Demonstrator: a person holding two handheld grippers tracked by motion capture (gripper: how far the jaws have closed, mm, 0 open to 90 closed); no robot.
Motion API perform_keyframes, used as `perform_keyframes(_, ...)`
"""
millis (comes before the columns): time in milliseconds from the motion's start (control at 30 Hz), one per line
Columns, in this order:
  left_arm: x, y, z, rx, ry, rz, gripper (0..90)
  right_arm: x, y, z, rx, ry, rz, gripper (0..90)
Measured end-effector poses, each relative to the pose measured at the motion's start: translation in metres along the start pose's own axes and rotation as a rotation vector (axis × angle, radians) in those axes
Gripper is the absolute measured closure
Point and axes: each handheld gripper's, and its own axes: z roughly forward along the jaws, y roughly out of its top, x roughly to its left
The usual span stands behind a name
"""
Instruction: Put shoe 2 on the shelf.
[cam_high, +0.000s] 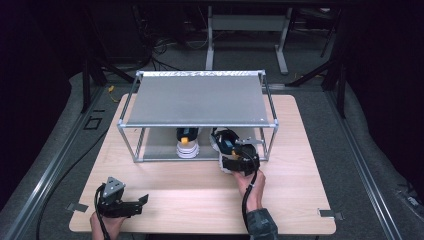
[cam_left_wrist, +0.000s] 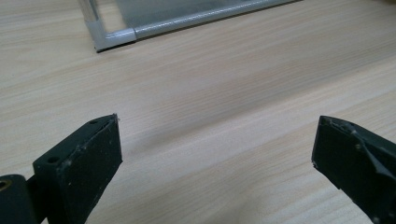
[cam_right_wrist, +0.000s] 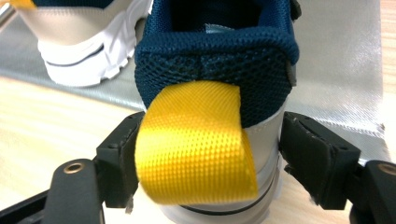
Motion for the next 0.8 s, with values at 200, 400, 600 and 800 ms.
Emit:
perform_keyframes(200, 0.002, 0.004, -0.003, -0.007, 0.011, 0.013, 1.5, 0.01, 0.004, 0.012, -0.03, -0.032, 0.033, 26.1)
perform_keyframes(400, 0.002, 0.003, 0.001, 0.005, 0.004, 0.016, 1.6, 0.019, 0.012, 0.025, -0.032, -0.022, 0.005, 26.9)
perform_keyframes(600, -0.001, 0.004, 0.002, 0.017, -0.003, 0.021, 1.6, 0.018, 0.019, 0.038, -0.04, -0.027, -0.031, 27.1)
perform_keyframes(800, -0.004, 0.003, 0.005, 0.022, -0.013, 0.03, 1.3, 0.009, 0.024, 0.045, -0.037, 0.034, -0.057, 27.6)
